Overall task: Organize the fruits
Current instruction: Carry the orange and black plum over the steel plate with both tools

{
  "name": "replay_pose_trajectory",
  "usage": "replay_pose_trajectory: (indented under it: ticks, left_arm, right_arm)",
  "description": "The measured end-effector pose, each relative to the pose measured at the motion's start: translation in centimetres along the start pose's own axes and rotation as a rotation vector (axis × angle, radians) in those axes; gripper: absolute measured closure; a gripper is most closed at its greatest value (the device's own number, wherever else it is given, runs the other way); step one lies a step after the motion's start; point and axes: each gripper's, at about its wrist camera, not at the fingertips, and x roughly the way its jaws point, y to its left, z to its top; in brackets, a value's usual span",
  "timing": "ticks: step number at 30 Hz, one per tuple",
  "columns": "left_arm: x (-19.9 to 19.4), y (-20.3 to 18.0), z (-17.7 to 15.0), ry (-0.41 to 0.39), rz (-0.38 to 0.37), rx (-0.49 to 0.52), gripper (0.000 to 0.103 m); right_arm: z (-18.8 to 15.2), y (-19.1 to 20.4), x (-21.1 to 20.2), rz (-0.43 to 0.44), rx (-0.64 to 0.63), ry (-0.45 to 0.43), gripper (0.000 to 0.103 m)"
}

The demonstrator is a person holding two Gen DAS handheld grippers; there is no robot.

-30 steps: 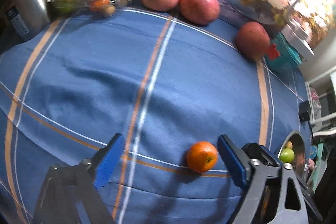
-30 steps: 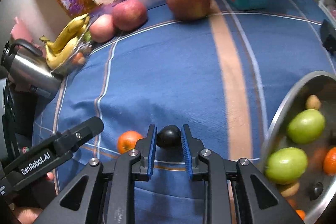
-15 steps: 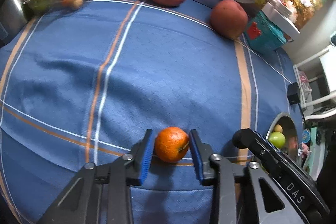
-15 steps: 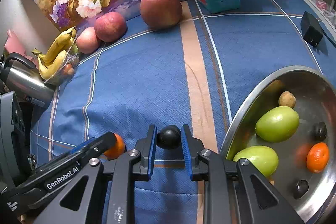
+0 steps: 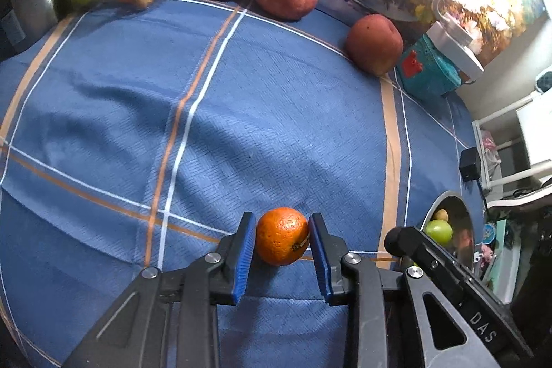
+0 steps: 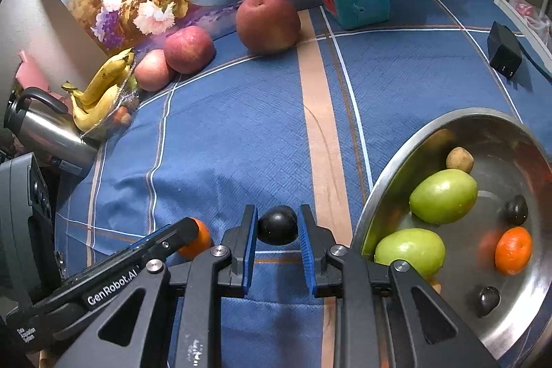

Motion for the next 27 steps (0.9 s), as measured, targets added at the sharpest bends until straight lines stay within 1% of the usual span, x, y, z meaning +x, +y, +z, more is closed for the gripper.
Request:
replay_pose_trajectory:
  ticks: [9, 16, 23, 27]
  left_arm:
    - [-2.1, -0.2, -1.6, -0.019, -0.008, 0.000, 0.069]
    - [-4.4, -1.4, -3.1, -0.051, -0.015, 0.035, 0.069]
    - [-5.8, -2.4, -4.8, -0.072, -0.026, 0.066, 0.069]
    - [-6.6, -3.5, -6.0, -0.090, -0.020, 0.101, 0.069]
  right_arm:
    - [-1.8, -0.1, -1.5, -0.012, -0.022, 0.003, 0.079]
    - [-3.5, -0.3, -3.3, -0.038, -0.040, -0.012, 0.079]
    - [-5.5, -0.7, -5.3, -0.059, -0.059, -0.036, 0.079]
    - [-6.6, -1.2, -6.3, -0.067, -0.065, -0.050, 0.079]
